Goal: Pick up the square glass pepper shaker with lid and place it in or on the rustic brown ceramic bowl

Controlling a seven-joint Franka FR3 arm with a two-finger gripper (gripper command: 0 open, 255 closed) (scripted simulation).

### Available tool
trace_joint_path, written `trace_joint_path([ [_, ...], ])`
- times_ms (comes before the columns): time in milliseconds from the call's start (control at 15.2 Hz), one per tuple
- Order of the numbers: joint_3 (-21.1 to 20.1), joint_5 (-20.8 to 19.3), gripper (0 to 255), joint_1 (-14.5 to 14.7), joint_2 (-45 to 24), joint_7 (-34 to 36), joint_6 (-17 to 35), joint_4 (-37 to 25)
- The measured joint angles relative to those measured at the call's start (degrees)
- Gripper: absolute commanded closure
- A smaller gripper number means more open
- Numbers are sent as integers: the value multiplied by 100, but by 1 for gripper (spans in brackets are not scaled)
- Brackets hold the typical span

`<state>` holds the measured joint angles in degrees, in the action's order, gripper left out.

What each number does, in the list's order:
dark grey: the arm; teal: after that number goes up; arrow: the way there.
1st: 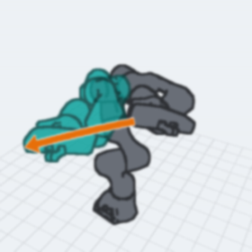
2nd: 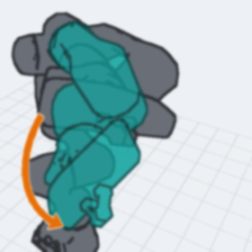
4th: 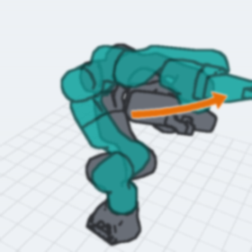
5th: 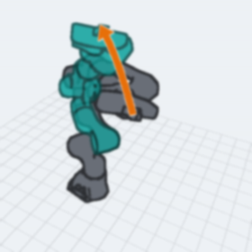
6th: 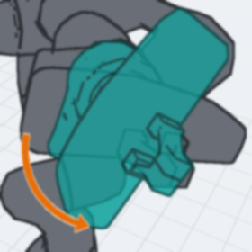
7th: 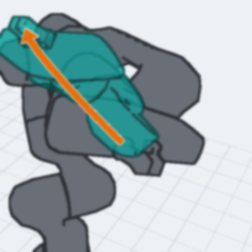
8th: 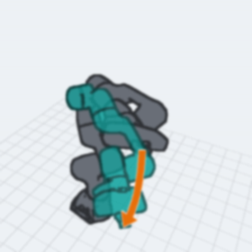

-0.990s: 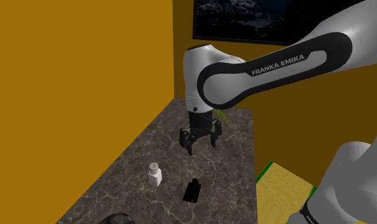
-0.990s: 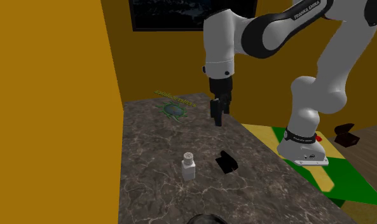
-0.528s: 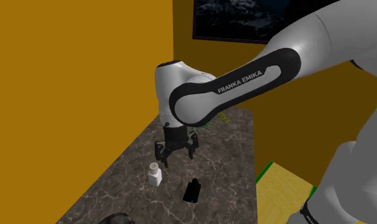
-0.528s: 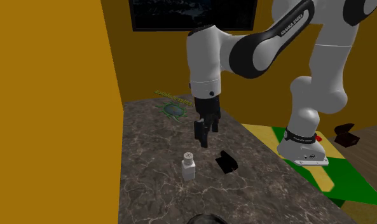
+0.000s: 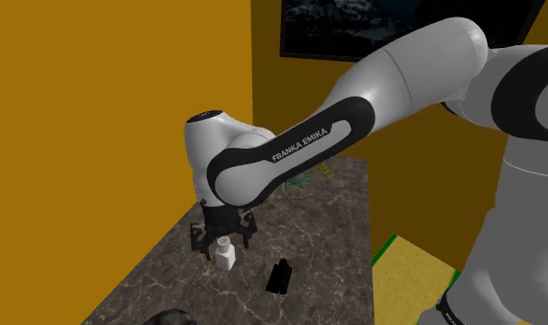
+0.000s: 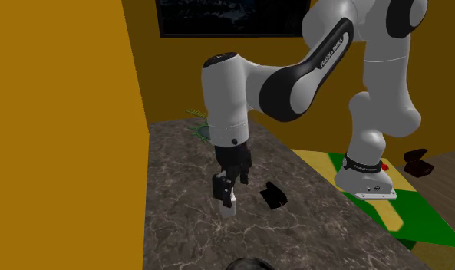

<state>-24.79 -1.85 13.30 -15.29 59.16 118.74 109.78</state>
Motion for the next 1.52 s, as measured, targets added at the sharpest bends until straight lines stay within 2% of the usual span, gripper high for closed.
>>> trace_joint_path([
  [396,35,-119,0,57,-254,86,381,144],
  [858,37,-135,0,70,-286,106,438,167],
  [924,37,-135,255,70,-286,106,438,167],
  [1518,36,-134,255,71,-284,105,434,163],
])
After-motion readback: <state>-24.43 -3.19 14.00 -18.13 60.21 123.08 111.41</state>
